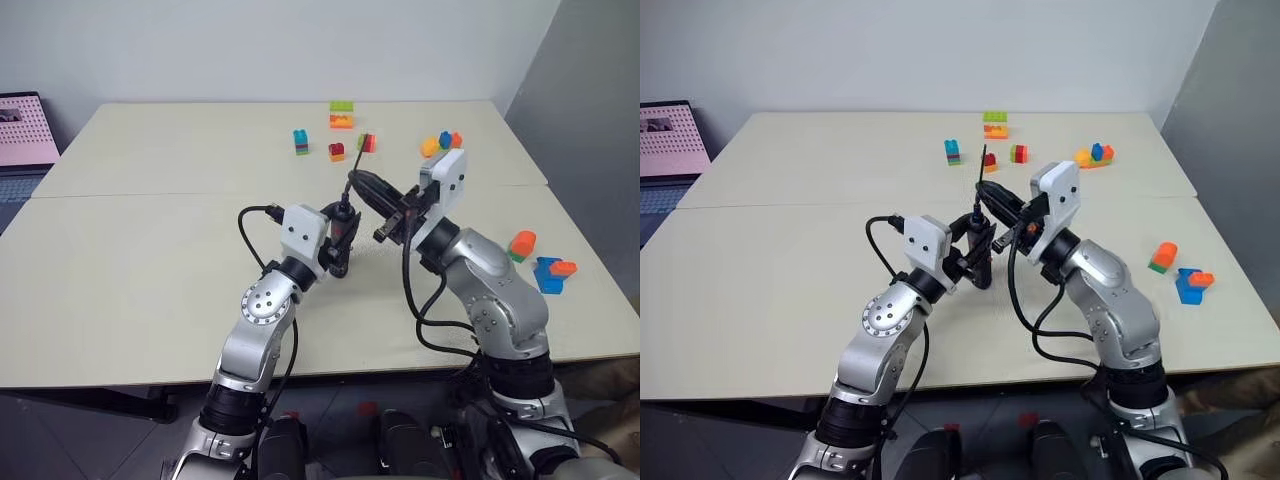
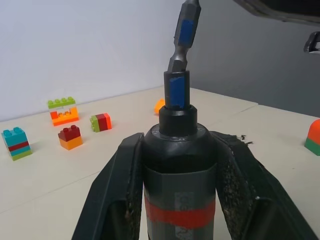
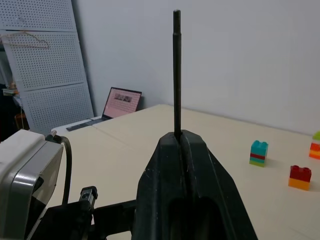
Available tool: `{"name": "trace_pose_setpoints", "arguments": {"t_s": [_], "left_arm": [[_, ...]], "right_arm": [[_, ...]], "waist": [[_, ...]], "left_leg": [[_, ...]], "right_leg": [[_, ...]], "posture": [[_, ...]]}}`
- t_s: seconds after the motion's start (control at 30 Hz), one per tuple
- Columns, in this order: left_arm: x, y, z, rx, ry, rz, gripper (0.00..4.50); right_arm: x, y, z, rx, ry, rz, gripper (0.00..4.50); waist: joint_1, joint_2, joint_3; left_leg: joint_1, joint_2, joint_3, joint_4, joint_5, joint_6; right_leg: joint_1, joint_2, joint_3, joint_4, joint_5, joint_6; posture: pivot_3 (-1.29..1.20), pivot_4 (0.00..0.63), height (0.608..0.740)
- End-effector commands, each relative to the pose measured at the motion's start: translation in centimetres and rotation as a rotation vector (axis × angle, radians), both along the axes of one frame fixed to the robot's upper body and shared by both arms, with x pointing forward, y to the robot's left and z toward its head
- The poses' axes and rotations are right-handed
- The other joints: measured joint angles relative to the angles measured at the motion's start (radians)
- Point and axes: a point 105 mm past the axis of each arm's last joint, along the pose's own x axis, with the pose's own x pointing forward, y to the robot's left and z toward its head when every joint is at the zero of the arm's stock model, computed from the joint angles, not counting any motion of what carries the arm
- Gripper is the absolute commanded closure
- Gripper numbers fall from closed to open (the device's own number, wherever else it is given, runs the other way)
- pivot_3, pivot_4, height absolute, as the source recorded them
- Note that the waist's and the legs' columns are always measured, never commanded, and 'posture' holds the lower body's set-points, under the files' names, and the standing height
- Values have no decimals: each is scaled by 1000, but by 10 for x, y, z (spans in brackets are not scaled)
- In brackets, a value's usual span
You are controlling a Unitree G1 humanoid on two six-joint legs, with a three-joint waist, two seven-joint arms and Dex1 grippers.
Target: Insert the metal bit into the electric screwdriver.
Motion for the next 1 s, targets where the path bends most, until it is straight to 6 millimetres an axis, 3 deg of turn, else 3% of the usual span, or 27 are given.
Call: {"name": "trace_pose_setpoints", "arguments": {"t_s": [0.03, 0.53, 1.0], "left_arm": [[-1, 4, -8, 38, 13, 20, 2864], [-4, 4, -12, 72, 5, 7, 2864], [-4, 5, -13, 73, 8, 12, 2864]], "right_arm": [[-2, -3, 5, -31, 33, 30, 4500], [-10, -2, 24, -135, 47, 101, 4500], [-8, -9, 23, -226, 58, 97, 4500]], "waist": [[0, 0, 0], [0, 0, 0], [0, 0, 0]], "left_leg": [[0, 0, 0, 0, 0, 0], [-1, 0, 0, 0, 0, 0], [-2, 0, 0, -1, 0, 0]], "right_leg": [[0, 0, 0, 0, 0, 0], [-1, 0, 0, -1, 0, 0], [-2, 0, 0, -1, 0, 0]], "posture": [[0, 150, 740], [0, 150, 740], [0, 150, 740]]}}
